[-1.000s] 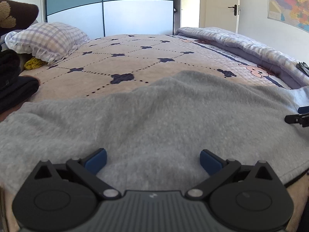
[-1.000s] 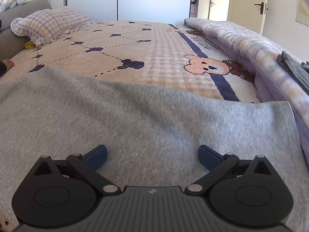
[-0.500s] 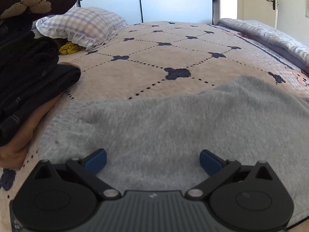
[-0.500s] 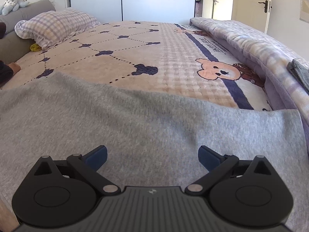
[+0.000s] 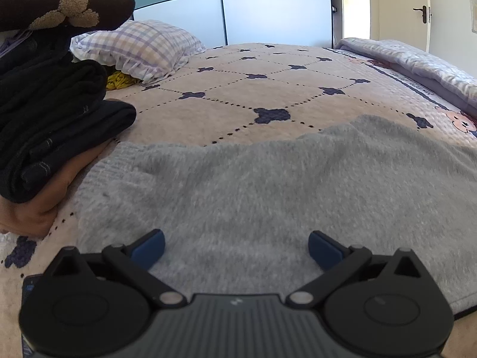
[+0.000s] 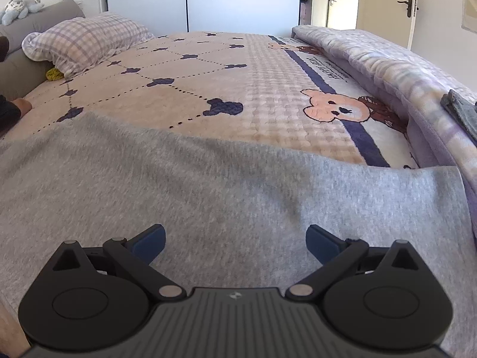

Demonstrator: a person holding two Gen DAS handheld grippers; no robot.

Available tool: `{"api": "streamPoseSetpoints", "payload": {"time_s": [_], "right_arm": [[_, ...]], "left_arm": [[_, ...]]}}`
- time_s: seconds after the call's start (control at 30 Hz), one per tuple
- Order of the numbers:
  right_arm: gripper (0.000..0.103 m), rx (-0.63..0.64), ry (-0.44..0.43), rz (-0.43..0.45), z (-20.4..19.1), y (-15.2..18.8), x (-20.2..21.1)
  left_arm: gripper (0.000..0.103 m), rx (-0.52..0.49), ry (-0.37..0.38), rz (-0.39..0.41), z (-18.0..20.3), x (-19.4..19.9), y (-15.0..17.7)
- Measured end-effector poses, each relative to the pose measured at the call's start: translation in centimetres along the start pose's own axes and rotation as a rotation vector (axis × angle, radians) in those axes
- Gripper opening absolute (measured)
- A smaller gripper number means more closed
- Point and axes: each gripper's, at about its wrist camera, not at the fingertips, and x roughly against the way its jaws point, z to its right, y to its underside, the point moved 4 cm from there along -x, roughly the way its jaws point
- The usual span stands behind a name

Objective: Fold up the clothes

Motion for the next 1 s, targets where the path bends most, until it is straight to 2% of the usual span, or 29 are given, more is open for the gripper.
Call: {"api": "streamPoseSetpoints", "payload": {"time_s": [0.17, 0.33, 0.43, 0.53, 0.7, 0.77, 0.83, 0.9, 1.0], "right_arm": [[0.103, -0.005, -0.012, 0.005, -0.9, -0.3, -0.5], [0.103, 0.018, -0.016, 0.022, -2.0, -1.0, -0.8], [0.103, 0.015, -0.014, 0.027, -2.1, -1.4, -0.8], [0.103, 0.013, -0.009, 0.026, -1.9, -1.4, -0.9], [0.103, -0.014, -0.002, 0.006, -1.3, -0.5, -1.5], [0.103, -0.018, -0.001, 0.005, -1.3, -0.3, -1.6], [0.103, -0.01, -0.006, 0.012, -1.5, -0.6, -1.5], [0.103, -0.015, -0.008, 0.021, -1.4, -1.0, -1.4], [0.103, -0.019, 0.002, 0.035, -1.1, -1.8, -1.5]], "left_arm": [[0.103, 0.018, 0.046, 0.0, 1.3, -1.9, -2.8], [0.103, -0.081, 0.089, -0.03, 6.0, -5.7, -4.7], [0.103, -0.091, 0.062, -0.007, 6.8, -6.2, -3.9], [0.103, -0.06, 0.087, 0.025, 5.9, -4.6, -2.1], [0.103, -0.033, 0.102, 0.025, 4.9, -1.3, -0.3], [0.103, -0.01, 0.106, 0.016, 4.9, -0.7, -1.2], [0.103, 0.018, 0.165, 0.051, 5.6, -0.4, -3.1], [0.103, -0.015, 0.197, 0.072, 7.4, -1.0, -5.1], [0.103, -0.095, 0.219, 0.046, 10.6, -3.8, -6.8]]}}
